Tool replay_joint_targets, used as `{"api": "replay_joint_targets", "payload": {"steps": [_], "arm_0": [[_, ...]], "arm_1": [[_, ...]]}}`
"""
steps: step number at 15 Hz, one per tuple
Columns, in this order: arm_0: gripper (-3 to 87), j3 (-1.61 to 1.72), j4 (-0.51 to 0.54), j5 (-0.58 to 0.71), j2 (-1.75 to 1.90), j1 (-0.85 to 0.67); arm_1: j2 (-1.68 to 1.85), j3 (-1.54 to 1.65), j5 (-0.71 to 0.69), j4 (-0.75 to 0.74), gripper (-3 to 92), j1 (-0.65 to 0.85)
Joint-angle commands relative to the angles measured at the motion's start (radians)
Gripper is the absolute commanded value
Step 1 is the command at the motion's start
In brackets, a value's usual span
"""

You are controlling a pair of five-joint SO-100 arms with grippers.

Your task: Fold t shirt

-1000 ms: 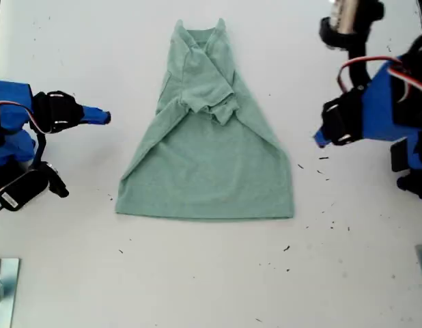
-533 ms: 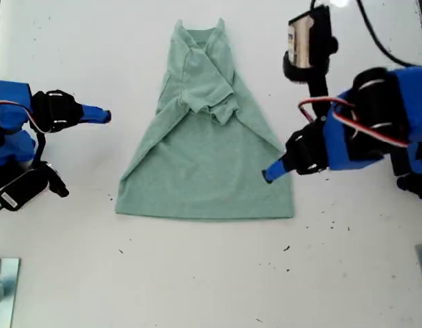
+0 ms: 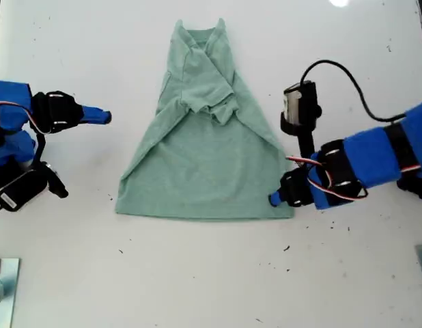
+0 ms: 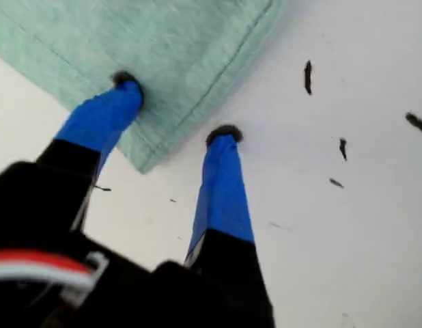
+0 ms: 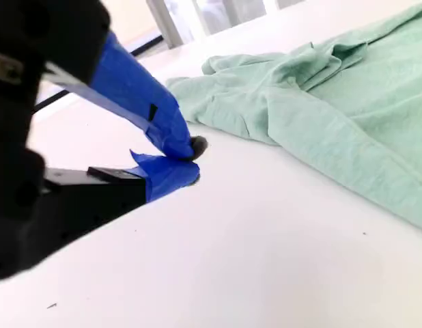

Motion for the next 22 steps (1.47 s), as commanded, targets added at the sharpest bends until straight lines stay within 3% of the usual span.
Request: {"api": "replay_joint_targets", "payload": {"steps": [1,4,6,8,10,16,20,21,22], "arm_0": [[-0.2,0.008,0.002,0.011,0.008,0.017],[-0.2,0.009,0.002,0.011,0.011,0.017],[-0.2,0.009,0.002,0.011,0.012,0.017],[-0.2,0.009,0.002,0.011,0.012,0.017],[-0.2,0.009,0.002,0.011,0.012,0.017],[-0.2,0.009,0.003,0.011,0.014,0.02],[-0.2,0.009,0.003,0.011,0.014,0.02],[-0.2,0.009,0.003,0.011,0.014,0.02],[-0.2,0.009,0.003,0.011,0.014,0.02]], "arm_1": [[-0.015,0.11,0.041,-0.092,0.8,-0.017],[0.072,0.15,-0.009,-0.054,-0.9,-0.015],[0.166,0.061,-0.064,0.144,-1.4,-0.003],[0.17,-0.189,-0.156,0.454,-1.5,0.02],[0.137,-0.44,-0.272,0.606,-1.5,0.034],[-0.29,-0.992,-0.353,0.546,-1.5,0.025],[-0.5,-1.065,-0.399,0.167,-1.6,0.032],[-0.543,-1.065,-0.387,0.132,2.2,0.02],[-0.555,-1.078,-0.391,0.123,29.7,0.006]]}}
